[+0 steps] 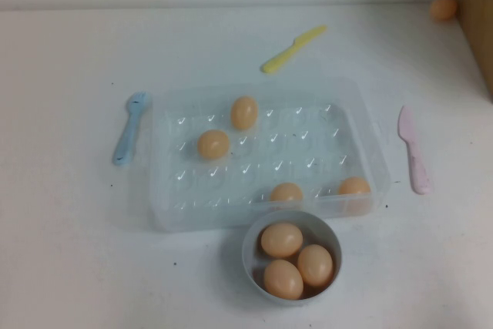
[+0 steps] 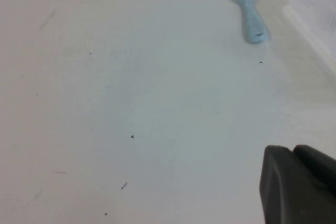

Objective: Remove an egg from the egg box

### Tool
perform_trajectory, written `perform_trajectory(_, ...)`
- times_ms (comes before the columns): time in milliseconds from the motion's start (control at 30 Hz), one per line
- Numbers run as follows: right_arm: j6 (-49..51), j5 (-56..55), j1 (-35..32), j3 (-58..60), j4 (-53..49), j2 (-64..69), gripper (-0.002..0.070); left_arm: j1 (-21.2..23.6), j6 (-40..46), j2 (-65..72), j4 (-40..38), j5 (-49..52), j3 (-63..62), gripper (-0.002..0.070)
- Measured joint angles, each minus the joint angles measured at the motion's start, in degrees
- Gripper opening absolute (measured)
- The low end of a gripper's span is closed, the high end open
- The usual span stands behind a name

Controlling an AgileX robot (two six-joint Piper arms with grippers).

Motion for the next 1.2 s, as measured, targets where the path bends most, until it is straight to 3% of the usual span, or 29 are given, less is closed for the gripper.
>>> perform_trajectory(133,0.00,-4.97,0.00,0.00,30.92,0.00,-0.0017,0.00,0.00,0.00,0.00,0.00,0.00,-0.0003)
perform_trajectory(233,-0.53,-9.12,0.00,0.00,41.32,0.00,-0.0017,0.00,0.00,0.00,0.00,0.00,0.00,-0.0003)
perform_trajectory(433,-10.44,-9.59,0.00,0.00,40.27,0.00,-0.0017,0.00,0.00,0.00,0.00,0.00,0.00,-0.0003)
perform_trajectory(833,-20.02,7.32,0.00,-1.22,35.28,1.87,-0.0017,0.00,0.00,0.00,0.00,0.00,0.00,-0.0003)
perform_trajectory(1067,-20.59,16.49,0.00,-19.87,20.64,23.16,-0.0017,0.00,0.00,0.00,0.00,0.00,0.00,-0.0003)
perform_trajectory(1200,-20.95,27.55,0.00,-35.98,10.69,38.36,-0.0017,0.00,0.00,0.00,0.00,0.00,0.00,-0.0003)
